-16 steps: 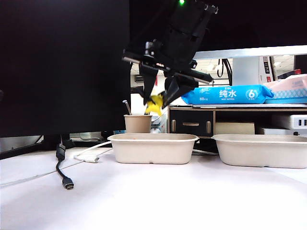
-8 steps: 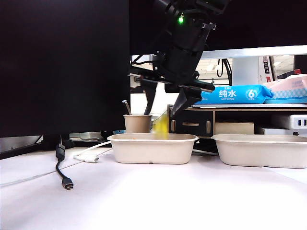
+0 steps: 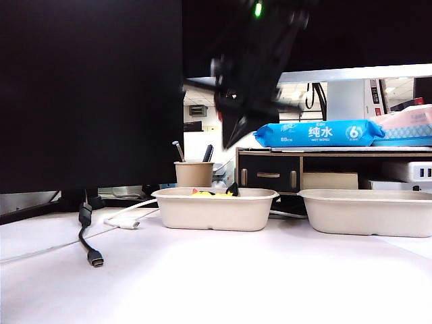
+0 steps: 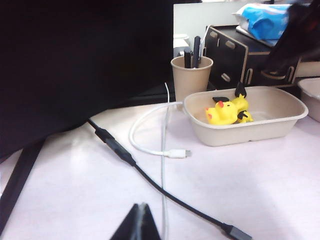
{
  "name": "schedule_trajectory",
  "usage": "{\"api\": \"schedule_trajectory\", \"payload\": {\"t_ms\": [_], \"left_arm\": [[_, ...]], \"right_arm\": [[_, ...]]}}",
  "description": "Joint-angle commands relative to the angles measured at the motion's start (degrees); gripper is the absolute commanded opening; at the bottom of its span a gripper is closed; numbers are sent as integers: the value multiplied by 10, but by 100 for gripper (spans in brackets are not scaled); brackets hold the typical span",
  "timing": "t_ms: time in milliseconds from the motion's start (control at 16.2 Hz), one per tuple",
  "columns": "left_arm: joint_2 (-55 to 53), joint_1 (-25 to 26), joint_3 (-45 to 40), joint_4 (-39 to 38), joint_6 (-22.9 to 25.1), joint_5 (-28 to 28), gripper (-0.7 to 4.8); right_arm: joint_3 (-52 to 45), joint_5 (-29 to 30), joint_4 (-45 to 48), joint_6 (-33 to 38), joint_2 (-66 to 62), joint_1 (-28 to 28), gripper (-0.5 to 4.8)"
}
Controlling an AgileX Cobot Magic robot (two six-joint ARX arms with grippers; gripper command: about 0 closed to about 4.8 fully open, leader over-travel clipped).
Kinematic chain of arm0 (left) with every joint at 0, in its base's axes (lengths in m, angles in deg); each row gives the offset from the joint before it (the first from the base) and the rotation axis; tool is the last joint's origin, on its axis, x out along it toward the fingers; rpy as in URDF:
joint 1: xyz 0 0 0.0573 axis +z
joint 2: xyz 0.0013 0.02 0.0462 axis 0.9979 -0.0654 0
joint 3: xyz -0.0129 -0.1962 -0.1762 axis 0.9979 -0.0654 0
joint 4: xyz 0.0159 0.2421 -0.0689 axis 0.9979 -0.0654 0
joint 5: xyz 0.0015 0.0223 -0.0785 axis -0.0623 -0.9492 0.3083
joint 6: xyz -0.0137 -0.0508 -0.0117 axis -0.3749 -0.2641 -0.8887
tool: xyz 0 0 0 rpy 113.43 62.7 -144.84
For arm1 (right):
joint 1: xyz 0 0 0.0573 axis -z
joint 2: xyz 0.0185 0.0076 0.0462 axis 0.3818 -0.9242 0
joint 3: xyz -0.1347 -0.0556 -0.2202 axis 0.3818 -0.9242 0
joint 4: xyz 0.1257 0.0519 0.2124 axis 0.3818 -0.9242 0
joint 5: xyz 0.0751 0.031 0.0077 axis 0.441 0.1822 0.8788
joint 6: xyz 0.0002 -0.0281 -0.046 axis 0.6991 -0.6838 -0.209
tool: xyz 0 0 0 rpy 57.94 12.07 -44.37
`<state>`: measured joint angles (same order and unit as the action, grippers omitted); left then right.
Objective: Put the dolls with similar colors into the same paper box, while dolls with different colors go into separate paper boxes.
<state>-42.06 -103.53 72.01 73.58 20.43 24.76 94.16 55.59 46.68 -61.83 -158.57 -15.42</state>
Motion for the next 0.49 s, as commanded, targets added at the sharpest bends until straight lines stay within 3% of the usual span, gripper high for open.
{"api": "schedule_trajectory", "payload": {"t_ms": [62,185,309,494], "left_arm": [[0,0,0,5,-1,0,-5],[0,10,0,5,-1,1,-5],[0,53,0,5,-1,1,-5],[0,89,0,5,-1,0,-5]], "right_arm": [[-56,-158,62,-93,85,-59,-6],[-155,-188,193,-100,187,-106,-6],[-242,-207,288,-100,274,-124,-6],[-311,-213,297,-100,355,-123,-6]]}}
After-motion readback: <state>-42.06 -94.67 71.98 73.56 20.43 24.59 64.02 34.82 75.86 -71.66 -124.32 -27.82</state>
